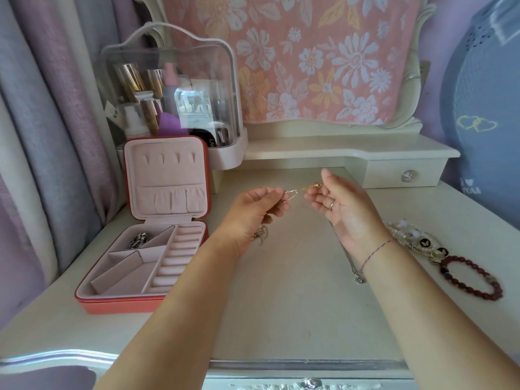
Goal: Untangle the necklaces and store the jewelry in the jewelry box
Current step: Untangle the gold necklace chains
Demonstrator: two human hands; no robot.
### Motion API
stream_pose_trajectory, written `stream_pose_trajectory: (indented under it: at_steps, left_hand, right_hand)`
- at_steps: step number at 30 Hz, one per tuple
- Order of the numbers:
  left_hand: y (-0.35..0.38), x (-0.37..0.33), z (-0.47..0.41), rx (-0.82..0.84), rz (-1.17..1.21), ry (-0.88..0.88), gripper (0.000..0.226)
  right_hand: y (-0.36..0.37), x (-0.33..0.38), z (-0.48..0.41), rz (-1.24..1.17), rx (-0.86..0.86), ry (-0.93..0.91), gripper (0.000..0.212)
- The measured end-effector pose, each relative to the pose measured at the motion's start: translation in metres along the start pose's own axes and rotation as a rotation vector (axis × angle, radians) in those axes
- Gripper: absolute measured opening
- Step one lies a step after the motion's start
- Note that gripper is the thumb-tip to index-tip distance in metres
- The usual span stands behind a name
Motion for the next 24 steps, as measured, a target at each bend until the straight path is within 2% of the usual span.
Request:
stream_pose_trajectory:
  at_steps: [5, 10, 13, 15, 19, 22, 24]
  left_hand:
    - [0.0, 0.0026, -0.0042, -0.074, 0.06, -0.001, 0.026]
    - [-0.0022, -0.0036, -0.0039, -0.051, 0.407, 0.008, 0.035]
    - [-0.0034, -0.0052, -0.0032, -0.018, 0.551, 0.009, 0.041]
    - [-0.0034, -0.0056, -0.0029, 0.006, 0.539, 0.013, 0.039]
    - [-0.0026, -0.0059, -0.0007, 0.083, 0.434, 0.051, 0.011]
    - [-0.0034, -0.0054, 0.001, 0.165, 0.412, 0.082, 0.017]
    - [-0.003, -0.0046, 0.0013, 0.202, 0.368, 0.078, 0.03]
  right_hand:
    - [0.0018, 0.004, 0.0036, -0.074, 0.033, 0.005, 0.019]
    - [-0.0006, 0.0041, 0.0036, -0.036, 0.024, 0.026, 0.015]
    - [-0.001, 0.0031, 0.0033, 0.021, 0.038, 0.023, 0.022]
    - [-0.0005, 0.0029, 0.0033, 0.046, 0.043, 0.029, 0.026]
    - [0.0023, 0.0051, 0.0056, 0.017, 0.079, 0.052, 0.028]
    - [0.0051, 0.0076, 0.0083, -0.003, 0.126, 0.044, 0.028]
    - [0.0068, 0.0082, 0.0091, 0.015, 0.173, 0.042, 0.025]
Point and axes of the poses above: each hand's wrist, its own z-axis away from the middle knuckle, its own y-axis out of the palm, x = y × z, the point moved 1 cm from there along -z, towards the middle knuckle, and after that the axes turned 11 degrees about x, right-handed, at the moved point
